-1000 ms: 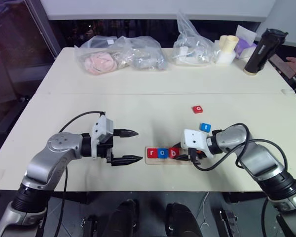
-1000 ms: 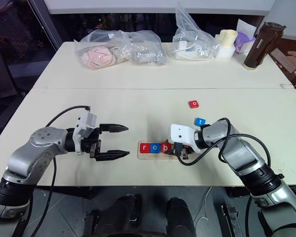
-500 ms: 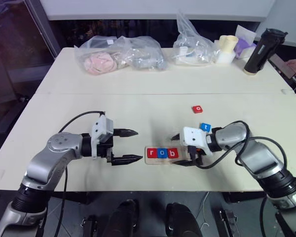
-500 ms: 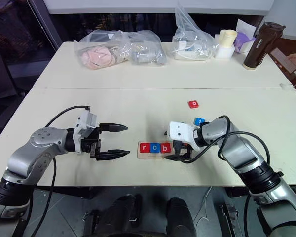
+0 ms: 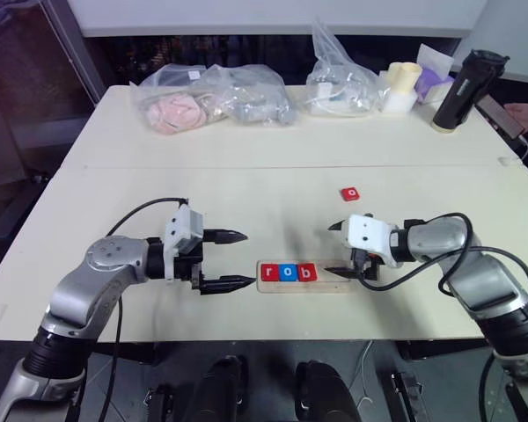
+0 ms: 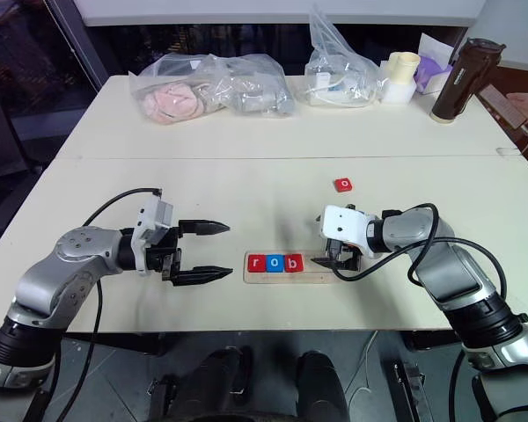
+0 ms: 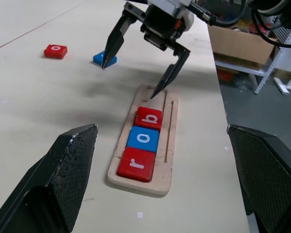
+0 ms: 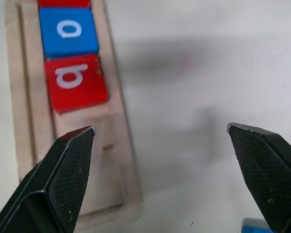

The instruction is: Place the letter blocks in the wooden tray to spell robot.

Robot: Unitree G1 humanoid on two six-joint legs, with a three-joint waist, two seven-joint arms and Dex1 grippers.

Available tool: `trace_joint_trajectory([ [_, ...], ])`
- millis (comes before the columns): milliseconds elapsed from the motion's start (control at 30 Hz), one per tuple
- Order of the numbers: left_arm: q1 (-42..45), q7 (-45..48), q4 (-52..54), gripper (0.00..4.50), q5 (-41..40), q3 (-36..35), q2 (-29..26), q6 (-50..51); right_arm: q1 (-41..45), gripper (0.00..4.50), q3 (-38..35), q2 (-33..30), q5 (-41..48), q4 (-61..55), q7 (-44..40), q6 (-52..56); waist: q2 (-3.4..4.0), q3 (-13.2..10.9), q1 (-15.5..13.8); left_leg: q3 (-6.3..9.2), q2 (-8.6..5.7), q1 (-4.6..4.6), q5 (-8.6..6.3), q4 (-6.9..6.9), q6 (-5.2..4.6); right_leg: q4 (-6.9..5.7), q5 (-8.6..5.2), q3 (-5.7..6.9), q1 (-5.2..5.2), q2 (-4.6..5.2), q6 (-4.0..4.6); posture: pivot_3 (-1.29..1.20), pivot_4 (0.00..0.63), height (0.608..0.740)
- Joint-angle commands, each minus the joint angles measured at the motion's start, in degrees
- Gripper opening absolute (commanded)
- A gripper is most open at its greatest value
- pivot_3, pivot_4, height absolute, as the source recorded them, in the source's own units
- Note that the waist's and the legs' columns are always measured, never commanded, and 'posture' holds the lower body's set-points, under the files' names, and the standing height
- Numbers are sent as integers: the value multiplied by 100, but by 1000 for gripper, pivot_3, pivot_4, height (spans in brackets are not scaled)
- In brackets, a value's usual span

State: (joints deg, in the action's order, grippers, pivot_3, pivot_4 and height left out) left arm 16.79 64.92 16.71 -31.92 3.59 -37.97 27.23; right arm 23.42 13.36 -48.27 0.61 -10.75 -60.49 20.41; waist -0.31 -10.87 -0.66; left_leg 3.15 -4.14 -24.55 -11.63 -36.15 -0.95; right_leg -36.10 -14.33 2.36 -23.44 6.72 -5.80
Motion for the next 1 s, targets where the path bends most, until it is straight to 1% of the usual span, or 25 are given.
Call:
trace_joint_trajectory([
  [33,131,43,66,4500,-62,-25,0,-30,-102,4486,42,51,-68,-252,58,-104,0,0,-7,0,0,0,0,0,0,0,0,0,0,1,0,0,150,738],
  [500,106,39,119,4500,-88,-41,-18,12,-111,4486,234,365,-81,-543,104,20,0,0,-5,0,-2,0,0,0,0,2,0,0,1,1,-1,0,150,738],
  [633,114,36,107,4500,-82,-29,-9,17,-73,4486,143,258,-132,-553,56,24,0,0,-7,0,-2,0,0,0,0,1,1,0,1,1,-2,0,150,738],
  [800,146,28,85,4500,-76,-15,17,13,-70,4486,-123,-67,-107,-469,-24,-79,0,0,-15,0,-3,0,0,-2,0,2,0,0,2,2,-1,0,150,738],
  [867,152,27,71,4500,-62,-7,26,-2,26,4486,-376,-141,0,-387,37,44,0,0,-11,0,-2,0,0,-2,0,2,0,0,3,2,-1,0,150,738],
  [933,159,28,54,4500,-52,12,46,-18,246,4486,-697,-15,158,-217,264,341,0,0,0,0,-2,0,0,-1,0,2,0,0,2,2,-1,0,150,738],
  [1000,176,24,33,4500,-35,42,85,-30,571,4486,-895,356,142,122,827,733,-2,0,19,-1,-1,1,0,-1,0,0,1,-1,2,1,0,0,150,738],
])
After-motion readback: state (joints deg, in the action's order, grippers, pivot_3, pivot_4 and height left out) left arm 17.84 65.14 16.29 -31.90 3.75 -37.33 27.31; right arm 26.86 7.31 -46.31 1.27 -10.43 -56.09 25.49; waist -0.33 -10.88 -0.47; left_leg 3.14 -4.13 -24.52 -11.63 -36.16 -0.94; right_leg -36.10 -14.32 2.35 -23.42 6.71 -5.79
